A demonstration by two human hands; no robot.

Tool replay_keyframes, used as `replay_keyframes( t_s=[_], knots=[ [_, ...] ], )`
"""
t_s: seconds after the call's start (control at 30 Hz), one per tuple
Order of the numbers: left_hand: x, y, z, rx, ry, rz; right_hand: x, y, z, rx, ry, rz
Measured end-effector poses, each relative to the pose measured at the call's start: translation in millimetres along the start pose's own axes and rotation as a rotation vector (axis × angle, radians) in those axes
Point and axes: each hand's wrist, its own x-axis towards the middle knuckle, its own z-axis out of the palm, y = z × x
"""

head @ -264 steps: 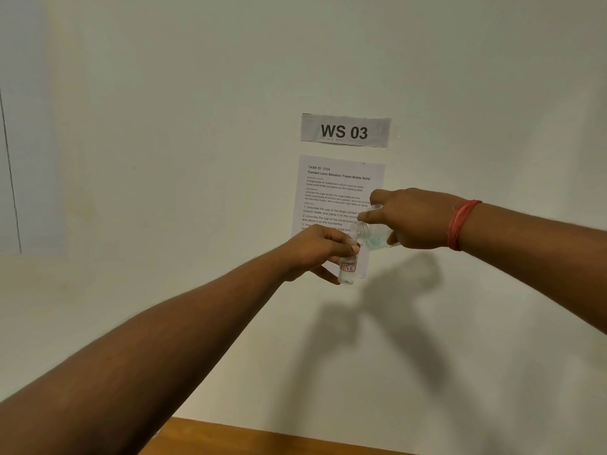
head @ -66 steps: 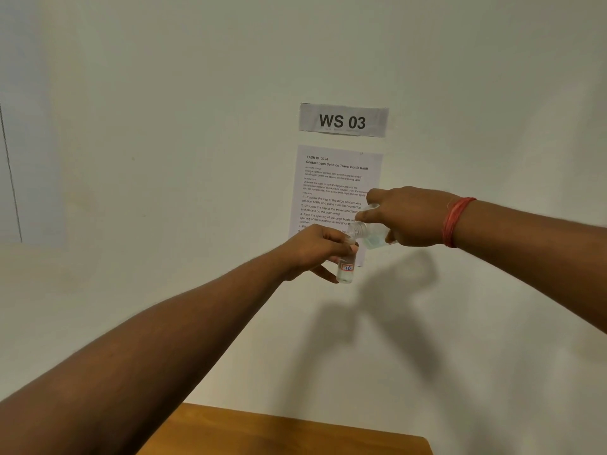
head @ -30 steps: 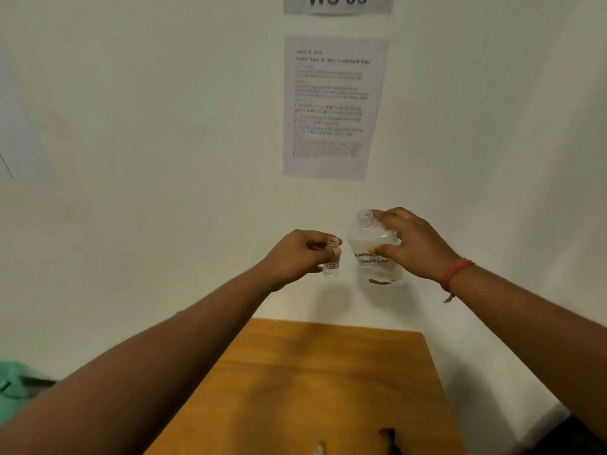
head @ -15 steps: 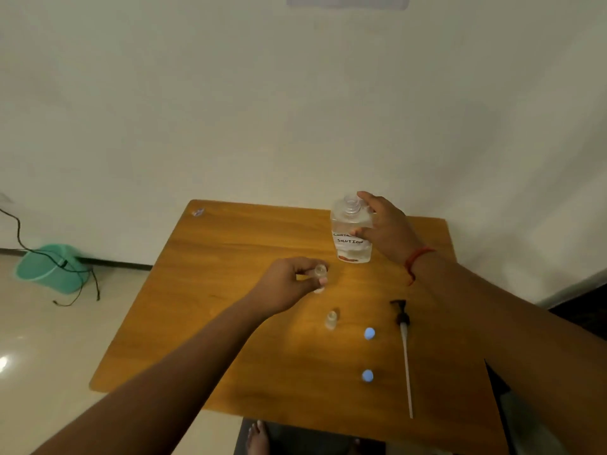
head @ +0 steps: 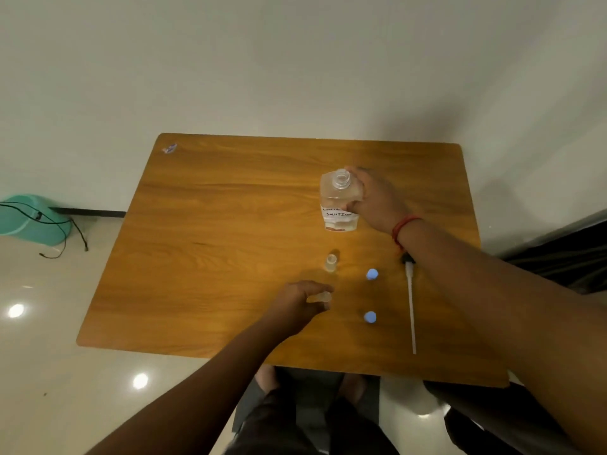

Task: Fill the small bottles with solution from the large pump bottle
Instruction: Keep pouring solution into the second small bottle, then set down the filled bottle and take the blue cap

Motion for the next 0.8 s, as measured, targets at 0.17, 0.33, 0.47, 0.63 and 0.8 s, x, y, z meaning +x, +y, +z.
replay_keyframes(
  t_s=[0.17, 0.33, 0.47, 0.63, 0.8],
  knots=[
    [1, -12, 19, 0.036, -0.072, -0.041, -6, 11, 13, 0.020, -0.018, 0.024],
    [1, -16, 26, 0.029, -0.091, -0.048, -6, 23, 21, 0.061, -0.022, 0.048],
    [1, -18, 30, 0.027, -0.080, -0.039, -4, 30, 24, 0.094, -0.056, 0.046],
    [3, -19, 34, 0.040, -0.057, -0.046, -6, 43, 30, 0.171, -0.079, 0.079],
    [3, -22, 34, 0.038, -0.078, -0.071, -16, 55, 35, 0.255, -0.081, 0.122]
  ],
)
